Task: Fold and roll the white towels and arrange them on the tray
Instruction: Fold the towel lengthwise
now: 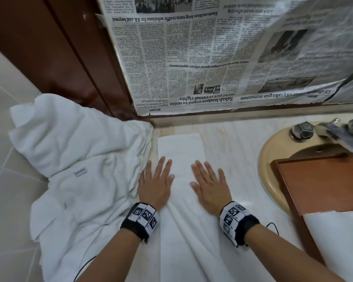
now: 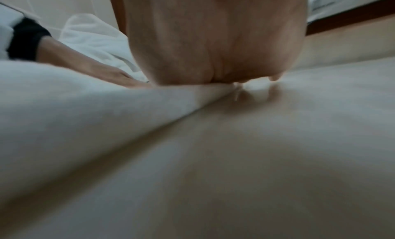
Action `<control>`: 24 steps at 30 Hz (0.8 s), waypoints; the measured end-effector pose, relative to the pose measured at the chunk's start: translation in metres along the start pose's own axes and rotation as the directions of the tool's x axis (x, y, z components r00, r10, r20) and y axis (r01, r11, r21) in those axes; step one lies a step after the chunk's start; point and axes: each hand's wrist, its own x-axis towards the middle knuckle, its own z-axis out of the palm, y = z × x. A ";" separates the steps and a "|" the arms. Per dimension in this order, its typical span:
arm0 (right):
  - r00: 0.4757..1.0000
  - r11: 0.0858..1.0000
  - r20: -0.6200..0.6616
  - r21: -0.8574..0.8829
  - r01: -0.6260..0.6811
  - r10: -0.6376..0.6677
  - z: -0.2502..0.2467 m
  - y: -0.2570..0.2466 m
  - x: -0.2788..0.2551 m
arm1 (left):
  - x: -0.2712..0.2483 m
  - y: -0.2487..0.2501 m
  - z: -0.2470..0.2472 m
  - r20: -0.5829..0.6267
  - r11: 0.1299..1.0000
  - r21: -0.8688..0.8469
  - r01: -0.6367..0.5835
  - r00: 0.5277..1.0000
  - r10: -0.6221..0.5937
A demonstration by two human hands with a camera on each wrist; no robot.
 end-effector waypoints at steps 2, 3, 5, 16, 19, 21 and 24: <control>0.996 0.996 0.022 0.022 -0.084 0.084 -0.007 0.007 0.001 | 0.000 0.004 -0.004 -0.014 0.998 -0.037 0.042 0.999 -0.043; 0.993 0.993 0.008 0.024 -0.114 0.114 -0.010 0.006 -0.001 | -0.004 0.009 -0.007 -0.009 0.997 -0.060 0.058 0.998 -0.058; 0.994 0.994 -0.042 0.046 -0.098 0.100 -0.012 -0.002 -0.007 | -0.016 0.021 -0.006 -0.015 0.995 -0.094 0.010 1.000 -0.011; 0.999 0.999 -0.011 0.000 0.043 -0.043 0.018 0.009 -0.060 | -0.057 0.005 0.014 0.009 0.996 -0.036 0.083 0.996 -0.083; 0.999 0.999 0.017 0.003 0.045 -0.045 0.015 0.021 -0.061 | -0.058 0.013 0.010 0.045 0.993 -0.047 0.107 0.993 -0.105; 0.998 0.999 0.039 -0.013 0.053 -0.052 0.012 0.030 -0.058 | -0.058 0.019 0.008 0.060 0.991 -0.069 0.111 0.992 -0.107; 0.993 0.994 0.061 -0.039 0.099 -0.096 0.004 0.045 -0.050 | -0.048 0.028 0.004 0.049 0.993 -0.066 0.098 0.994 -0.095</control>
